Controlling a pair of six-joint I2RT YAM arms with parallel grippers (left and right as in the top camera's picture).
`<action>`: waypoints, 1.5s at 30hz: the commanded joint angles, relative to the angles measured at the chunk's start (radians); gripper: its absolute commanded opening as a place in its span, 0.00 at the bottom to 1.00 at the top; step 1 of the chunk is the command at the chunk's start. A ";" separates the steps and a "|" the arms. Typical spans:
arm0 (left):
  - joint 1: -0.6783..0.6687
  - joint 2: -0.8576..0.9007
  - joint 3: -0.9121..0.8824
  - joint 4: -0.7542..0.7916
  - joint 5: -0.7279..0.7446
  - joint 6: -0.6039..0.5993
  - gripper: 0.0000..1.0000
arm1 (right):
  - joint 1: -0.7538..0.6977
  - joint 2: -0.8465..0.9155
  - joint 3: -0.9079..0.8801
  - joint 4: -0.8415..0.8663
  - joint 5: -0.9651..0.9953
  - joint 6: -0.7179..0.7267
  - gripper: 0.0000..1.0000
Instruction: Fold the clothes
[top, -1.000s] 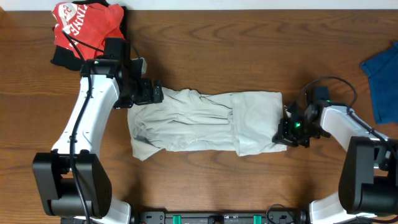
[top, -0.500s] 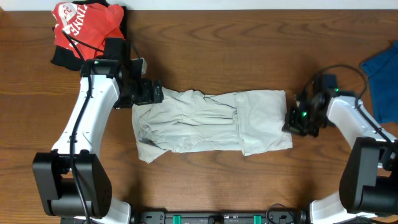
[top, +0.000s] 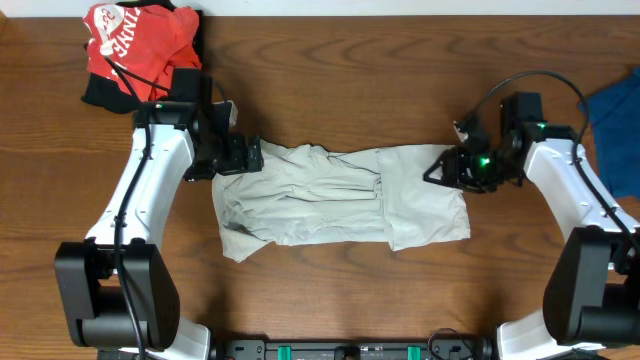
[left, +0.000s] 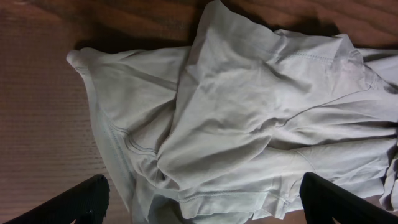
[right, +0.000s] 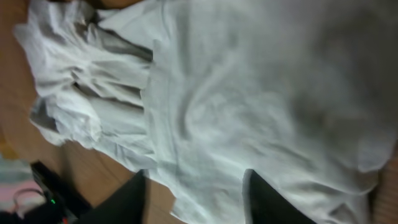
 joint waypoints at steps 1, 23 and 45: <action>0.001 0.000 -0.007 -0.006 -0.002 -0.009 0.98 | -0.003 -0.019 0.015 -0.004 0.189 0.069 0.72; 0.001 0.000 -0.020 0.006 -0.002 -0.009 0.98 | -0.087 -0.019 -0.101 0.076 0.233 -0.039 0.99; 0.001 0.000 -0.020 0.008 -0.002 -0.009 0.98 | -0.059 -0.018 -0.228 0.257 0.162 -0.084 0.99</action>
